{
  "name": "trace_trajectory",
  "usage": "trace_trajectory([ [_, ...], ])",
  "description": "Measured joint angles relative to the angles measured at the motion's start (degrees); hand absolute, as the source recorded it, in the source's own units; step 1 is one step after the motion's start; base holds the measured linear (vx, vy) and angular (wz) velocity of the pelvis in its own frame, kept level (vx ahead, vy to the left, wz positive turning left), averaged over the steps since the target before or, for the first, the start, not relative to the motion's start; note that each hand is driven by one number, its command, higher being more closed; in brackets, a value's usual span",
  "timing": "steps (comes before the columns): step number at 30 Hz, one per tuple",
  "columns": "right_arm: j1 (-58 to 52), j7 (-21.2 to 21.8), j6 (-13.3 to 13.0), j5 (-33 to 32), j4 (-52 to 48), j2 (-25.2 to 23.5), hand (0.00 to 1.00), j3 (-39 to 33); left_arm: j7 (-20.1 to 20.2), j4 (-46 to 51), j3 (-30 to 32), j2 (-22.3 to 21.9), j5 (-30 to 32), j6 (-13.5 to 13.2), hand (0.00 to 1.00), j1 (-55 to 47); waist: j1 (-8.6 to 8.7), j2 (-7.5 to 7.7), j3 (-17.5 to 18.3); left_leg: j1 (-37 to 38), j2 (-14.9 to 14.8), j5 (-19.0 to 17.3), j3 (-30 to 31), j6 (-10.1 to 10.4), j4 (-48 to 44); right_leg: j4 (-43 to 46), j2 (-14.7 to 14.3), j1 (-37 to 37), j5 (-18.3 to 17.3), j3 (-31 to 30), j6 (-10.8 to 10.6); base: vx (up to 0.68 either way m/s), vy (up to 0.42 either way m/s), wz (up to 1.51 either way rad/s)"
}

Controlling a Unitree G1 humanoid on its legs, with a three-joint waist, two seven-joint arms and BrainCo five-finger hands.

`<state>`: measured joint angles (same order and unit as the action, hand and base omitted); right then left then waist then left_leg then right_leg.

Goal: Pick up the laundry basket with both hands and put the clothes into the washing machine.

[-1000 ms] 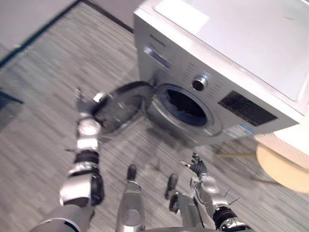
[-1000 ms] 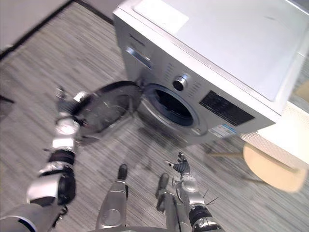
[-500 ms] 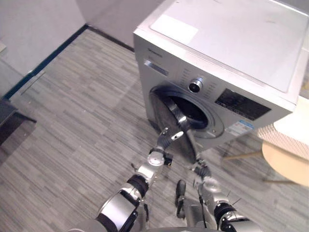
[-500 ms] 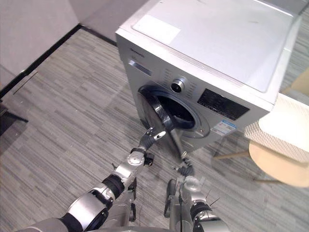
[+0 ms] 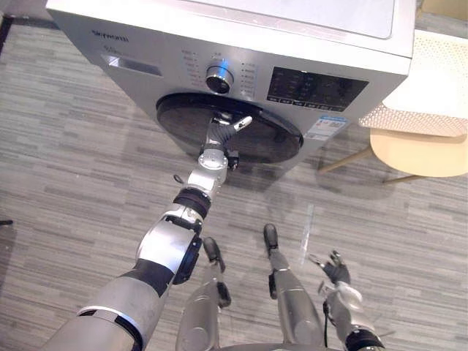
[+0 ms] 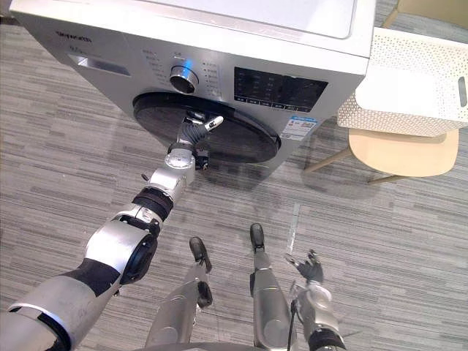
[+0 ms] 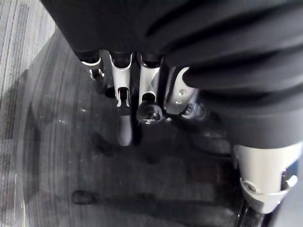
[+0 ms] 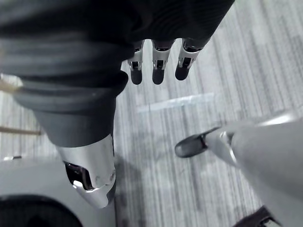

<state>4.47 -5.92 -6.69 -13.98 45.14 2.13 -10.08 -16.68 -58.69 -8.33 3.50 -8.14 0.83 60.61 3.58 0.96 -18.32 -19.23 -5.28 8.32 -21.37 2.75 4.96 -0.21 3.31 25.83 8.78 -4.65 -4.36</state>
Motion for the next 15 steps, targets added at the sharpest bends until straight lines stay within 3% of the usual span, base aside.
trace_trajectory([
  [3, 0.19, -0.03, -0.90, -0.01, -1.13, -0.36, 0.00, 1.02, 0.58, 3.16, -0.15, -0.26, 1.57, -0.17, 0.00, -1.91, -0.23, 0.27, -0.15, 0.36, 0.31, 0.00, 0.81, -0.02, 0.04, 0.00, 0.46, -0.77, 0.18, 1.21, 0.28, 0.00, 0.010, 0.17],
  [6, 0.06, -0.06, -1.23, -0.02, -1.15, -1.23, 0.00, 1.21, 0.52, 11.46, -1.71, -1.16, 2.36, -3.18, 0.00, -9.31, -0.86, 0.27, -0.14, 2.73, 0.36, 0.08, 2.17, -0.51, 0.10, 0.02, 0.71, -4.04, -0.71, 2.86, 0.40, 0.06, 0.003, 0.26],
  [10, 0.01, -0.07, -1.33, -0.02, -1.03, -2.22, 0.00, 2.27, 0.62, 25.83, -5.09, -2.09, 0.58, -8.91, 0.00, -27.97, -2.24, -0.04, 1.26, 6.44, 0.16, -0.64, 5.74, -0.62, 0.18, 1.54, 0.75, -8.91, -4.11, 6.25, 0.66, 0.12, -0.010, 0.41],
  [15, 0.08, -0.05, -1.43, -0.01, 1.29, -0.96, 0.00, 4.11, 4.52, 28.95, -2.63, -1.49, -5.11, -10.26, 0.00, -53.39, -3.97, -1.08, 5.35, 9.75, 0.80, -1.01, 12.02, -0.11, 0.05, 2.79, 1.65, -15.21, -8.28, 12.54, 0.67, 0.16, 0.014, 0.68],
])
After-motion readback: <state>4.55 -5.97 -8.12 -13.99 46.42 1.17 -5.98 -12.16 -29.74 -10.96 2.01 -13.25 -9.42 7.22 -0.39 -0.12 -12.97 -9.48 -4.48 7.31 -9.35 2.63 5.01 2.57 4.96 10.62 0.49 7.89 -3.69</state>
